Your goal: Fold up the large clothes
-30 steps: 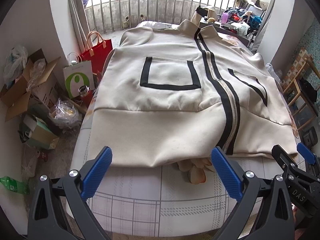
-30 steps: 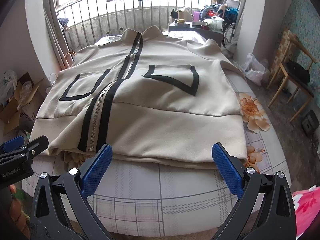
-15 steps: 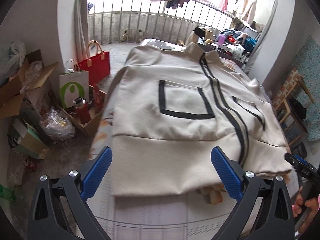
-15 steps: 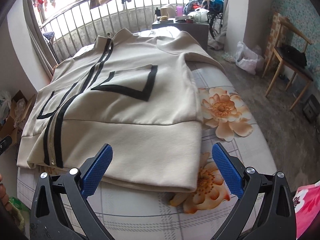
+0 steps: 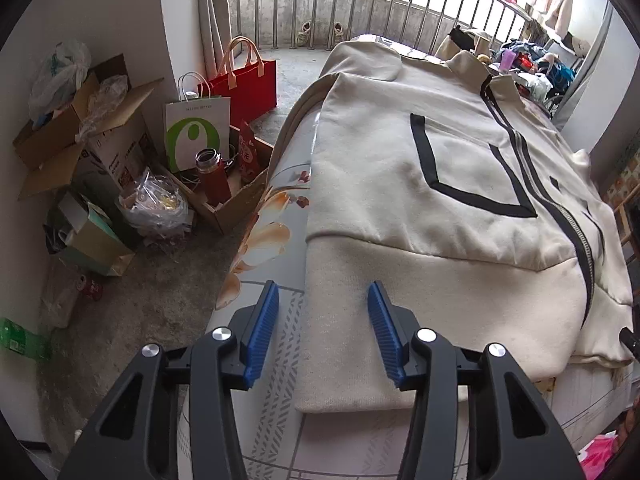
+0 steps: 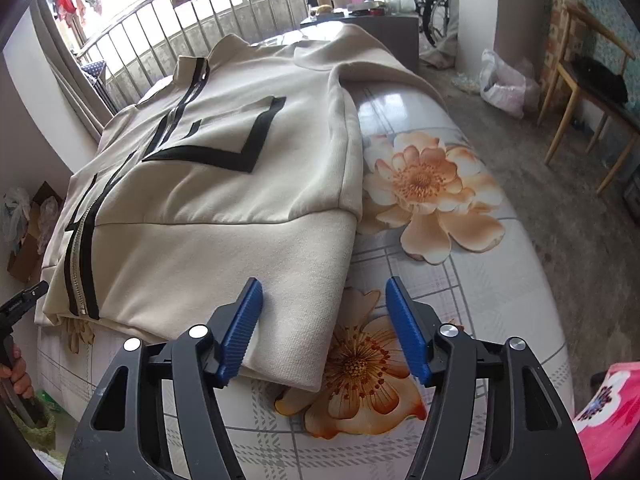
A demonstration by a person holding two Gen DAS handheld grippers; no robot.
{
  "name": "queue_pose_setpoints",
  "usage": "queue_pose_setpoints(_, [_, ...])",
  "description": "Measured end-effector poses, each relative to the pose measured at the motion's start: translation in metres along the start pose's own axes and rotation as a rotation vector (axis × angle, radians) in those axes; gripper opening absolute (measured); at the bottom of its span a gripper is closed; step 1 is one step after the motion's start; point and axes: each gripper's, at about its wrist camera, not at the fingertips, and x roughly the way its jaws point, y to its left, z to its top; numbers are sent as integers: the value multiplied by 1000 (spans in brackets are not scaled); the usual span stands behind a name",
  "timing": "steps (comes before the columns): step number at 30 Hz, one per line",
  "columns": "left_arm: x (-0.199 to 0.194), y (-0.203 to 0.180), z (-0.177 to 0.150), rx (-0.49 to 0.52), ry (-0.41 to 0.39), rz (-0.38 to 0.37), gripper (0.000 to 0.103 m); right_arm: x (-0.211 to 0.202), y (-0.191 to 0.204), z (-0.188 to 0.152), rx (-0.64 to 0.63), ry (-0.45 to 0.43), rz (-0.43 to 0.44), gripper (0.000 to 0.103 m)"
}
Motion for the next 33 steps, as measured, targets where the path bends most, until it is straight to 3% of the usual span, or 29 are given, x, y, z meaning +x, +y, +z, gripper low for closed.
queue_pose_setpoints(2, [1, -3, 2, 13, -10, 9, 42, 2, 3, 2, -28, -10, -13, 52])
queue_pose_setpoints(4, [2, -9, 4, 45, -17, 18, 32, 5, 8, 6, -69, -11, -19, 39])
queue_pose_setpoints(6, [3, -19, 7, 89, -28, 45, 12, 7, 13, 10, -98, -5, 2, 17])
queue_pose_setpoints(7, [1, -24, 7, 122, -35, 68, 9, 6, 15, 13, -107, -7, -5, 9])
queue_pose_setpoints(9, [-7, -31, 8, 173, -61, 98, 5, 0, 16, 18, -120, -18, 10, 6])
queue_pose_setpoints(14, [-59, -31, 5, 231, -126, 54, 4, -42, 6, 26, -132, -84, 65, 5])
queue_pose_setpoints(18, [-90, -26, -19, 249, -65, 27, 4, -71, -3, 16, -167, -68, 85, 4])
queue_pose_setpoints(21, [-106, -20, -54, 248, 25, 15, 4, -90, -15, -7, -200, -20, 80, 5])
queue_pose_setpoints(23, [-106, -14, -77, 226, 83, 7, 6, -89, -23, -24, -215, 26, 54, 8])
queue_pose_setpoints(25, [-98, -5, -92, 190, 124, -20, 9, -82, -30, -39, -219, 58, 14, 18])
queue_pose_setpoints(27, [-96, 7, -93, 122, 129, -49, 11, -78, -36, -43, -179, 78, -1, 45])
queue_pose_setpoints(29, [-104, 21, -83, 58, 76, -85, 17, -84, -35, -36, -157, 55, 13, 48])
queue_pose_setpoints(31, [-111, 32, -64, 8, 16, -99, 31, -93, -23, -25, -171, 2, 21, 65])
queue_pose_setpoints(33, [-111, 46, -43, -41, -42, -96, 46, -99, -2, -10, -203, -58, 40, 73])
